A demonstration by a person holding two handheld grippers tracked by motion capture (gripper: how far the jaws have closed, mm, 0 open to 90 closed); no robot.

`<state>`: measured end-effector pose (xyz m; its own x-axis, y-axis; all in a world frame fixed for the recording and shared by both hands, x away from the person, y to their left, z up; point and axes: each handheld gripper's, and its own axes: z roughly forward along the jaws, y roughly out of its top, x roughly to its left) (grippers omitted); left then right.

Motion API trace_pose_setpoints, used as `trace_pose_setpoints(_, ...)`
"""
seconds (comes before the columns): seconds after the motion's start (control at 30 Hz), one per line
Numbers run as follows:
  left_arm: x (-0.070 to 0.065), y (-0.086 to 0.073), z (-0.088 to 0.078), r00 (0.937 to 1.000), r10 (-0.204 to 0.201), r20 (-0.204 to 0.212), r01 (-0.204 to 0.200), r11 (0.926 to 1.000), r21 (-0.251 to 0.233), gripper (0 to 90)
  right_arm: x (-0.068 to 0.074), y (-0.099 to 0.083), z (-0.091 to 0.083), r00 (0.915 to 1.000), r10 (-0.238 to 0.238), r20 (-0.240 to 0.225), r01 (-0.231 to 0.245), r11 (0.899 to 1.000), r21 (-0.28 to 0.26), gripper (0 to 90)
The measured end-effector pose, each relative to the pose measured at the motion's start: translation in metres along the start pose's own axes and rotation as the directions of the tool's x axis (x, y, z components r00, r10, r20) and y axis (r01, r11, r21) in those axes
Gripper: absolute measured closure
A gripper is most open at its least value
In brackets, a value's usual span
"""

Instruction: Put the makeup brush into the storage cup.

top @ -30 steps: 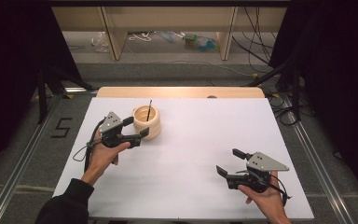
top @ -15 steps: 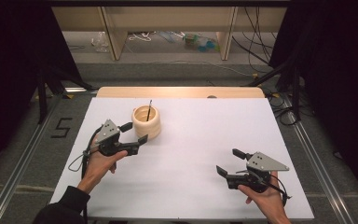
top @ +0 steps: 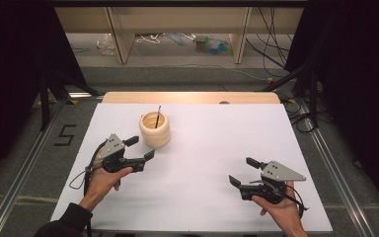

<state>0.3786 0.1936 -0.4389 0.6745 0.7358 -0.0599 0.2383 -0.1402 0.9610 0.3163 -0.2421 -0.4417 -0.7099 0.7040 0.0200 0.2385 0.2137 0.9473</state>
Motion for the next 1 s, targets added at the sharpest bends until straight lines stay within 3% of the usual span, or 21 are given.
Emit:
trace_pose_setpoints(0.4,-0.004,-0.006,-0.011,0.9995,0.030,0.012,-0.030,0.9995,-0.010,20.0,0.000,0.000,0.000,1.0000,0.001,0.003,-0.001,1.000,-0.001,16.5)
trace_pose_setpoints(0.87,-0.007,-0.015,-0.024,0.9993,0.026,0.028,-0.026,0.9995,-0.019,16.1,0.000,0.001,-0.002,1.0000,0.001,0.007,-0.001,1.000,0.031,16.3)
trace_pose_setpoints(1.0,-0.009,-0.016,-0.027,0.9994,0.022,0.027,-0.021,0.9995,-0.022,16.0,0.000,0.001,-0.002,1.0000,-0.003,0.007,0.003,1.000,0.019,16.3)
